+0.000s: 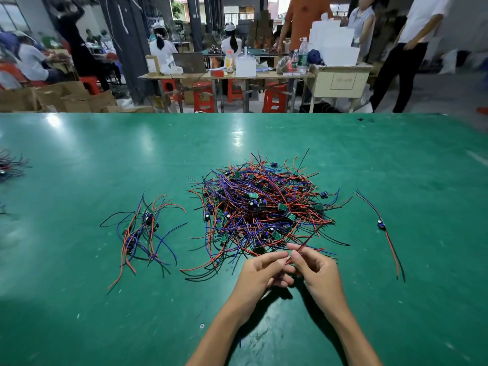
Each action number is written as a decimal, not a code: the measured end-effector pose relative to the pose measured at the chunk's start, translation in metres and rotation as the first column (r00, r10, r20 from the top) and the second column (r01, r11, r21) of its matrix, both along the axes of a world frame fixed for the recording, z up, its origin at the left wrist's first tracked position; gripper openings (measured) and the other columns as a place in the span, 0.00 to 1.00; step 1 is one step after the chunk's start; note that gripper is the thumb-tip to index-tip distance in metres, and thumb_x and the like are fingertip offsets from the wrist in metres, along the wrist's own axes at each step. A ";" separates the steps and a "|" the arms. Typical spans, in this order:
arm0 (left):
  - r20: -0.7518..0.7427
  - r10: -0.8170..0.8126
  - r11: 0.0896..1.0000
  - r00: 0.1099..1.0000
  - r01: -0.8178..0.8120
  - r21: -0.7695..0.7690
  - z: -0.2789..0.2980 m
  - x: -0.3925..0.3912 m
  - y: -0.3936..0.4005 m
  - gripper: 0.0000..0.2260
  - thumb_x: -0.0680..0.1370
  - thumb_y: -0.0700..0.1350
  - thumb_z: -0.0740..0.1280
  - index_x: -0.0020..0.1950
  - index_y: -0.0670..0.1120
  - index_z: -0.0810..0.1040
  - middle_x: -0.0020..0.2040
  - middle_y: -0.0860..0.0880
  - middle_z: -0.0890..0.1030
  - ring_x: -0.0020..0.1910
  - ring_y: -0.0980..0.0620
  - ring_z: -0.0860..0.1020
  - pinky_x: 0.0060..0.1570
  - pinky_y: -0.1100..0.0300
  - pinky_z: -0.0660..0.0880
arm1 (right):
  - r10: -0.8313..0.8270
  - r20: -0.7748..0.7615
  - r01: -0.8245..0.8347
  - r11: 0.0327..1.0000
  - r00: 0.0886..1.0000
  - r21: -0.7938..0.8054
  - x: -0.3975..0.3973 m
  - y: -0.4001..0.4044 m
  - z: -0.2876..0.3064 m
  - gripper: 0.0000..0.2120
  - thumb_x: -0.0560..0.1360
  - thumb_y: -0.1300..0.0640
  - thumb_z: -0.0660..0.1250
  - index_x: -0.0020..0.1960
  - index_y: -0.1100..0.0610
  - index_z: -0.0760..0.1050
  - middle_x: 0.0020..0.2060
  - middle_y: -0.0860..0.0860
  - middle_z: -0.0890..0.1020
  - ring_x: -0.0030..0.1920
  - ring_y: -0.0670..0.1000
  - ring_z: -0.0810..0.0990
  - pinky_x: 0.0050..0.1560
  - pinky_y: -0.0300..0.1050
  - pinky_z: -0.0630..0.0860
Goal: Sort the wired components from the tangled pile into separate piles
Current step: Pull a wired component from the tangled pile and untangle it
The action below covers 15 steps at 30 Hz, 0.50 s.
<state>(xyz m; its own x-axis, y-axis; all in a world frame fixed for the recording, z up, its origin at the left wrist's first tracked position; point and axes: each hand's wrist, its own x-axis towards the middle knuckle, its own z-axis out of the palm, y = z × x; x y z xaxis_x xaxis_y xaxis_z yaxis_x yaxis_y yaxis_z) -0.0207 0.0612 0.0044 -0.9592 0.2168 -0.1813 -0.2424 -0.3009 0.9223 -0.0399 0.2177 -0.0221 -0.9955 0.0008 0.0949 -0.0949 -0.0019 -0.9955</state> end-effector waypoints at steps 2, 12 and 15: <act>0.006 -0.002 1.000 1.000 0.002 -0.007 0.001 0.001 0.000 0.13 0.80 0.36 0.67 0.64 0.38 0.79 0.47 0.39 0.85 0.39 0.47 0.82 0.44 0.60 0.79 | -0.057 -0.023 0.059 0.995 0.998 0.081 0.000 0.000 0.000 0.09 0.76 0.47 0.71 0.50 0.51 0.85 0.44 0.48 0.88 0.43 0.47 0.84 0.47 0.43 0.80; 0.056 -0.016 0.998 0.998 0.019 -0.060 0.007 0.001 0.004 0.09 0.81 0.41 0.68 0.47 0.41 0.87 0.43 0.38 0.86 0.41 0.44 0.86 0.42 0.60 0.82 | -0.157 -0.135 0.183 0.960 0.978 0.210 0.000 0.001 0.000 0.09 0.70 0.43 0.74 0.41 0.49 0.85 0.40 0.46 0.84 0.35 0.46 0.75 0.37 0.35 0.70; 0.040 0.024 0.998 0.999 -0.021 -0.064 0.007 0.003 0.005 0.09 0.81 0.42 0.69 0.48 0.40 0.87 0.42 0.39 0.86 0.41 0.44 0.86 0.42 0.59 0.82 | -0.132 -0.116 0.154 0.965 0.985 0.210 0.001 0.001 0.002 0.13 0.70 0.41 0.73 0.42 0.50 0.85 0.39 0.47 0.85 0.36 0.47 0.77 0.40 0.41 0.75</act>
<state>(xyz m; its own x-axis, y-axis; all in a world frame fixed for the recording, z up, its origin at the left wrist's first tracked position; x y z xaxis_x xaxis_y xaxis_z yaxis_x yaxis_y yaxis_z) -0.0173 0.0665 0.0113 -0.9553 0.1819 -0.2331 -0.2740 -0.2477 0.9293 -0.0387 0.2189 -0.0205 -0.9719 0.1104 0.2077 -0.1776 0.2345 -0.9557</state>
